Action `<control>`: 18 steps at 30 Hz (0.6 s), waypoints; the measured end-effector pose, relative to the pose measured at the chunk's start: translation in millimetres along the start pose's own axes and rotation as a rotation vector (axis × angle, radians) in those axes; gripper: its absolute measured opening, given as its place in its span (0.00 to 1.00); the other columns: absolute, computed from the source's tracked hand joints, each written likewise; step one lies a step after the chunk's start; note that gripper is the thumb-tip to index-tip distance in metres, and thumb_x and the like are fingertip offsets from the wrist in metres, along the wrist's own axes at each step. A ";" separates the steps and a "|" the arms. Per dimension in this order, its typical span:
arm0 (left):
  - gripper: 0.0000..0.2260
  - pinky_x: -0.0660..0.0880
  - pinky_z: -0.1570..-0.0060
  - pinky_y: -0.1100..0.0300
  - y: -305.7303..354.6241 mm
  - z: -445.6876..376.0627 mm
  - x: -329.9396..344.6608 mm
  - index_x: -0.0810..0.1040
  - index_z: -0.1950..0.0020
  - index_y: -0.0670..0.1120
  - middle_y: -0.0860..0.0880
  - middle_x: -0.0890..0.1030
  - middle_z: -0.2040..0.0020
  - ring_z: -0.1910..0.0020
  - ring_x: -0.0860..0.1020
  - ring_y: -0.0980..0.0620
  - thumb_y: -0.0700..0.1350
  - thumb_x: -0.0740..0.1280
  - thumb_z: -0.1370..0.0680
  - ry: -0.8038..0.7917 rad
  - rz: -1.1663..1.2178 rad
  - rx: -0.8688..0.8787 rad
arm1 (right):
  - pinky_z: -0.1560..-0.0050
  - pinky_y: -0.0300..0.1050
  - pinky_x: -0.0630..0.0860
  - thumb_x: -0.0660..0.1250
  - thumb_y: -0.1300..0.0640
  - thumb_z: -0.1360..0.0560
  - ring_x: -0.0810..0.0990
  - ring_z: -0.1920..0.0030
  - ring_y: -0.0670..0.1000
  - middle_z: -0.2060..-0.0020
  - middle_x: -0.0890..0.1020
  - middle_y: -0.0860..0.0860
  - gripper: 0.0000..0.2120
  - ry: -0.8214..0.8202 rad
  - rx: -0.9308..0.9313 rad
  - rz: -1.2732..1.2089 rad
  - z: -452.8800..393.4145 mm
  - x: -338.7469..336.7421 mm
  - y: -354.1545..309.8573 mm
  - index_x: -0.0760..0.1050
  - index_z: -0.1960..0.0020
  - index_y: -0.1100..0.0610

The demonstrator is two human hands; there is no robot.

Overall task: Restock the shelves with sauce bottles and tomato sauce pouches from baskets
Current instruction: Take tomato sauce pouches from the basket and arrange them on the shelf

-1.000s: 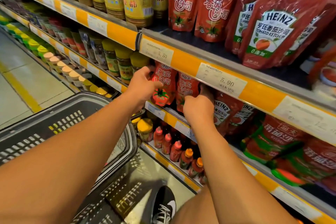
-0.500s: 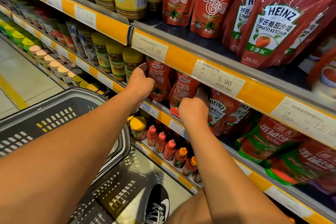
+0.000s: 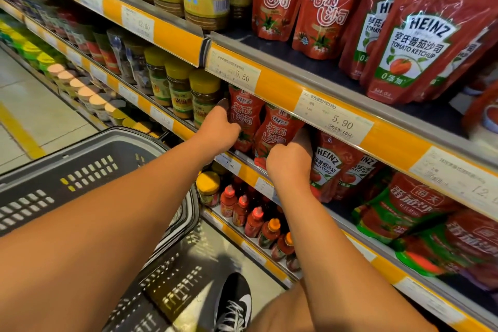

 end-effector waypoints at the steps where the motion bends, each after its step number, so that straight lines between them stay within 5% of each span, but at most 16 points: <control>1: 0.26 0.75 0.40 0.52 -2.2 1.2 -0.8 0.63 0.20 0.44 0.42 0.76 0.32 0.38 0.76 0.41 0.38 0.64 0.18 0.029 -0.020 -0.001 | 0.41 0.61 0.80 0.59 0.65 0.21 0.82 0.43 0.68 0.45 0.82 0.67 0.12 0.016 -0.010 0.003 3.3 -1.9 -2.5 0.70 0.63 0.57; 3: 0.27 0.79 0.44 0.49 -5.6 5.0 -3.7 0.63 0.20 0.45 0.42 0.78 0.35 0.43 0.79 0.42 0.43 0.67 0.19 0.078 -0.062 -0.011 | 0.42 0.61 0.80 0.60 0.63 0.21 0.81 0.45 0.66 0.44 0.81 0.63 0.05 0.112 -0.055 -0.002 10.1 -7.8 -10.2 0.74 0.48 0.62; 5: 0.27 0.80 0.44 0.45 -6.0 11.1 -6.8 0.64 0.21 0.45 0.46 0.79 0.38 0.51 0.79 0.50 0.46 0.68 0.18 0.088 -0.058 -0.004 | 0.44 0.60 0.80 0.63 0.59 0.19 0.80 0.47 0.65 0.44 0.81 0.61 0.12 0.153 -0.105 -0.004 17.1 -13.0 -15.2 0.72 0.38 0.62; 7: 0.27 0.78 0.46 0.47 -5.2 18.9 -9.6 0.63 0.21 0.46 0.48 0.76 0.38 0.53 0.77 0.53 0.48 0.68 0.18 0.088 -0.038 0.006 | 0.48 0.59 0.80 0.65 0.54 0.19 0.80 0.50 0.63 0.48 0.81 0.59 0.09 0.140 -0.121 -0.005 25.5 -17.6 -18.1 0.72 0.43 0.59; 9: 0.27 0.74 0.45 0.49 -5.7 26.2 -12.5 0.64 0.22 0.46 0.47 0.75 0.33 0.44 0.76 0.48 0.49 0.69 0.17 0.091 -0.034 0.014 | 0.56 0.54 0.76 0.66 0.53 0.19 0.77 0.56 0.58 0.56 0.77 0.54 0.09 0.104 -0.123 -0.004 35.5 -23.7 -18.5 0.66 0.51 0.54; 12: 0.14 0.74 0.46 0.50 -10.6 34.0 -17.7 0.73 0.34 0.47 0.44 0.76 0.36 0.42 0.76 0.45 0.48 0.69 0.18 0.090 -0.028 0.019 | 0.61 0.48 0.70 0.69 0.54 0.21 0.73 0.62 0.51 0.61 0.72 0.48 0.12 0.071 -0.159 0.010 52.3 -36.0 -15.6 0.64 0.50 0.52; 15: 0.02 0.74 0.55 0.51 -16.3 41.4 -25.5 0.77 0.50 0.50 0.46 0.80 0.45 0.50 0.79 0.43 0.45 0.68 0.18 0.074 -0.060 0.057 | 0.53 0.54 0.77 0.70 0.51 0.23 0.77 0.55 0.49 0.54 0.75 0.46 0.17 0.063 -0.185 0.107 63.6 -43.7 -7.6 0.66 0.40 0.52; 18: 0.02 0.78 0.61 0.45 -17.3 47.4 -28.2 0.78 0.50 0.50 0.44 0.82 0.50 0.62 0.79 0.43 0.44 0.67 0.18 0.019 -0.184 0.105 | 0.46 0.56 0.80 0.68 0.48 0.21 0.80 0.47 0.52 0.45 0.80 0.46 0.18 -0.036 -0.258 0.361 65.4 -34.6 -3.3 0.72 0.33 0.49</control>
Point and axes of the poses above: each hand's wrist, its own z-axis away from the middle knuckle, its own x-axis out of the palm, y = z × x, the point moved 2 cm from there along -z, towards the middle knuckle
